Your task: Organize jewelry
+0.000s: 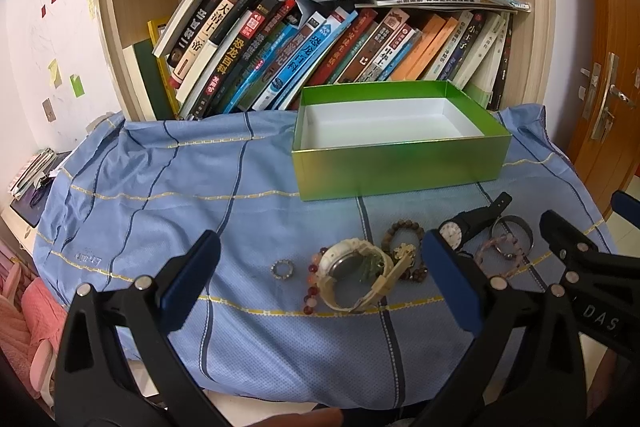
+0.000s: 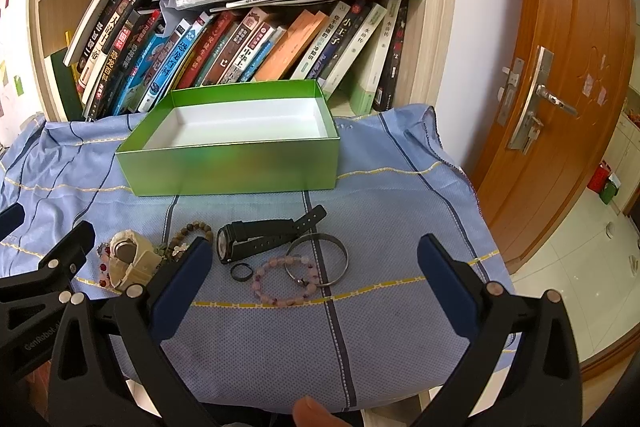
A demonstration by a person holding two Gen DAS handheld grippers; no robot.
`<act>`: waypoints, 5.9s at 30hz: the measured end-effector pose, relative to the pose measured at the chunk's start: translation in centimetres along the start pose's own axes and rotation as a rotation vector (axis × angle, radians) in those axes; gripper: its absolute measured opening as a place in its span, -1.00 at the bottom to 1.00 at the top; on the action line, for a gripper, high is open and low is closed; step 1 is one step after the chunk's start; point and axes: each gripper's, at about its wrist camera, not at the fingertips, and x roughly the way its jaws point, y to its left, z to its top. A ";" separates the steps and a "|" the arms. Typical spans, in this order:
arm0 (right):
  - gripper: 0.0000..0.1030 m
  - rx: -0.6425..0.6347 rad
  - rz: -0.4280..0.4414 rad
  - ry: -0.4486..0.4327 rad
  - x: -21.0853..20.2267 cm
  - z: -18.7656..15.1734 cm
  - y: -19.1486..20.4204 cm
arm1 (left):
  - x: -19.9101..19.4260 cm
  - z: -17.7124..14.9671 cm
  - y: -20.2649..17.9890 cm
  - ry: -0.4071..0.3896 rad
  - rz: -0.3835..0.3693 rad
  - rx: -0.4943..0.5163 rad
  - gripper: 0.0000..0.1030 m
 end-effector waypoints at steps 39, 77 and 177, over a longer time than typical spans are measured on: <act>-0.13 -0.011 0.054 0.240 8.4 -0.7 0.0 | 8.0 -0.6 1.9 0.285 -0.123 0.034 -0.20; -0.13 -0.008 0.069 0.247 9.7 0.5 0.0 | 9.4 0.8 -0.9 0.274 -0.251 0.084 -0.52; -0.92 -0.035 0.044 0.081 7.9 4.2 2.8 | 10.1 1.8 1.3 0.201 -0.100 -0.017 -0.58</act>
